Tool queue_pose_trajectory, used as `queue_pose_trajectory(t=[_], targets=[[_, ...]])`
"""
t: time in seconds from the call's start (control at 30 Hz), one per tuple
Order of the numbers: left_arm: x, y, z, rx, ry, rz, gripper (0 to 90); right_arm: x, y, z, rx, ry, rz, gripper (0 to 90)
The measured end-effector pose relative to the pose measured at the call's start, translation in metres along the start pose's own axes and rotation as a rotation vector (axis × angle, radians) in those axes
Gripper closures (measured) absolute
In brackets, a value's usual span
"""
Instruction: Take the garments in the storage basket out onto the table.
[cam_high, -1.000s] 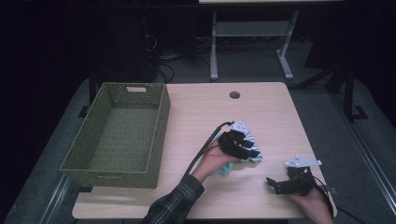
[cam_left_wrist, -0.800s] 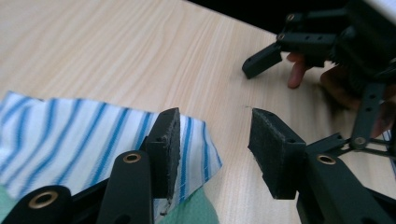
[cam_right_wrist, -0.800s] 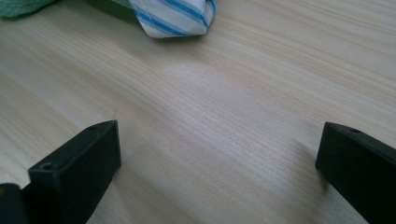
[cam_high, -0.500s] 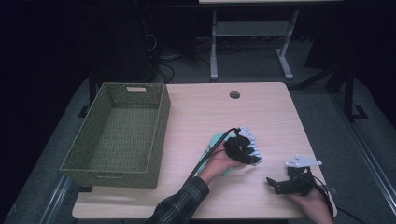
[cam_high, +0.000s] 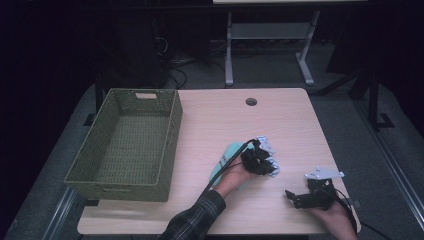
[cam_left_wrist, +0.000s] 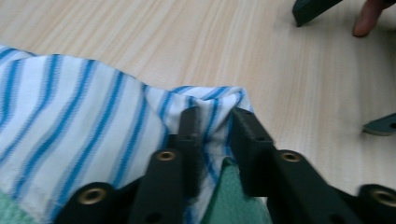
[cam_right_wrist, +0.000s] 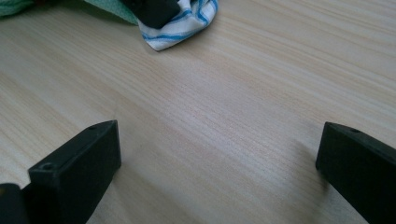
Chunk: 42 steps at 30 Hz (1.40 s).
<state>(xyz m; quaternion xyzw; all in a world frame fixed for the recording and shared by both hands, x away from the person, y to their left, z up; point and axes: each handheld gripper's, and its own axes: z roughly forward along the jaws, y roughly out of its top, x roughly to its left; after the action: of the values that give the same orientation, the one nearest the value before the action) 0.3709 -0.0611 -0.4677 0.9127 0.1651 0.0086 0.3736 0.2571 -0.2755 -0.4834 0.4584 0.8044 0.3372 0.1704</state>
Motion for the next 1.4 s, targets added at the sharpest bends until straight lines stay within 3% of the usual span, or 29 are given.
queue_pose_trajectory(t=[0.17, 0.37, 0.6, 0.8, 0.87, 1.4], targets=[[0.003, -0.001, -0.001, -0.005, -0.013, -0.034, 86.4, 0.0, 0.0, 0.0, 0.0, 0.0, 0.0, 0.0], [0.003, 0.001, -0.008, -0.012, -0.044, -0.053, 88.2, 0.0, 0.0, 0.0, -0.002, 0.002, 0.001, 0.0], [0.002, 0.01, -0.036, -0.106, -0.098, -0.085, 88.2, 0.0, 0.0, 0.0, -0.002, 0.002, 0.002, 0.0], [0.003, 0.021, -0.067, -0.178, -0.119, -0.085, 88.4, 0.0, 0.0, 0.0, 0.0, 0.001, 0.001, 0.0], [0.002, 0.024, -0.076, -0.21, -0.129, -0.104, 88.4, 0.0, 0.0, 0.0, 0.001, 0.0, 0.002, 0.0], [-0.008, 0.053, -0.142, -0.39, -0.194, -0.061, 88.4, 0.0, 0.0, 0.0, -0.003, 0.003, 0.003, 0.0]])
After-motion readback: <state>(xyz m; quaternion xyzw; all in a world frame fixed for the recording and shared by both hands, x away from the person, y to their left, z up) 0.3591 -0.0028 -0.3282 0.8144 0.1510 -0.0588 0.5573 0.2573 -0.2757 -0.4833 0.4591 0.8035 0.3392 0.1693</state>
